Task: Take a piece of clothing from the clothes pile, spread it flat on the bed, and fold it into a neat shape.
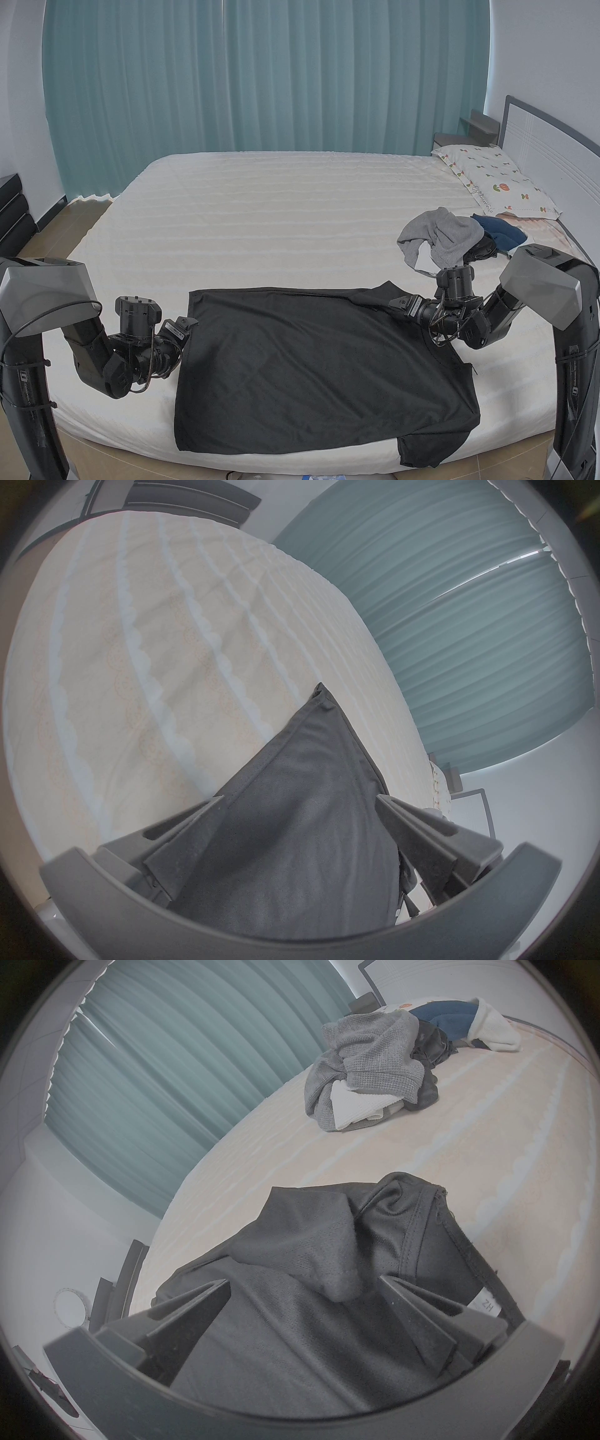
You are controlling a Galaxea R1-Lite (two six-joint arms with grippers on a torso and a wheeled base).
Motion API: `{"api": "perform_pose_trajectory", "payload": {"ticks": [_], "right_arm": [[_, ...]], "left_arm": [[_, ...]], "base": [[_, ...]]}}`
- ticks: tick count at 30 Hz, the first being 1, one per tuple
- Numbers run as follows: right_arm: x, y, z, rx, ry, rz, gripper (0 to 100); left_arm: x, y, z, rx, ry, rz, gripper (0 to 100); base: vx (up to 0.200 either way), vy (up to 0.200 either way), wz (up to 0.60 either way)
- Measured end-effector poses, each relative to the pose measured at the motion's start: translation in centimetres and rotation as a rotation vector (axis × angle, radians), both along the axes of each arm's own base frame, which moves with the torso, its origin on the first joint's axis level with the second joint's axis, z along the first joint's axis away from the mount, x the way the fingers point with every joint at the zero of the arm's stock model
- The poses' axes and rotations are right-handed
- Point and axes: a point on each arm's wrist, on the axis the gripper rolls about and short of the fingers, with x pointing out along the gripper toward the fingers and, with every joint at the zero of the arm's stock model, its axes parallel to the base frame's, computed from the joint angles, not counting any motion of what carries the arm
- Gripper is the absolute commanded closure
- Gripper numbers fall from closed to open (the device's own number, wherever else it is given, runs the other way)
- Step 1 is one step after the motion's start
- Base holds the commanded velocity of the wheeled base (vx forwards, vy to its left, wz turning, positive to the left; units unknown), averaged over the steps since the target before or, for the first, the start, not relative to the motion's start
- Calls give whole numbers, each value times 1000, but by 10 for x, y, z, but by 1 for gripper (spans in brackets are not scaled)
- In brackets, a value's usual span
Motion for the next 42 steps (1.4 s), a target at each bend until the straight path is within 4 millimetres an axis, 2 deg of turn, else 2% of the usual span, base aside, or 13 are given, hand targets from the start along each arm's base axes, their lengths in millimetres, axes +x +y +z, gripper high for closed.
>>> {"api": "perform_pose_trajectory", "payload": {"ticks": [4, 5, 15, 22, 30, 37, 40, 41, 42], "right_arm": [[9, 1, -3, -22, 8, -27, 0], [11, 2, -4, -26, 9, -31, 100], [21, 10, -4, -23, -11, -19, 100], [31, 7, 17, -10, -58, -29, 100], [65, 6, 48, 58, -189, -77, 100], [99, 11, 62, 92, -336, -140, 100], [112, 13, 61, 96, -388, -172, 100], [116, 13, 56, 94, -398, -184, 0], [119, 13, 50, 92, -401, -192, 0]], "left_arm": [[-1, 0, 0, 0, -7, -1, 0], [-1, 0, 0, -1, -8, -1, 0], [-1, 0, 0, 0, -6, -2, 0], [-2, 0, 0, 3, -6, -4, 0], [-1, 0, 0, 4, -6, -4, 0], [-2, 0, -1, 5, -5, -5, 0], [-2, -1, -1, 6, -5, -6, 0], [-2, -1, -1, 6, -5, -6, 0], [-2, -1, -1, 6, -5, -6, 0]], "base": [[0, 0, 0], [0, 0, 0], [0, 0, 0], [0, 0, 0], [0, 0, 0], [0, 0, 0], [0, 0, 0], [0, 0, 0], [0, 0, 0]]}}
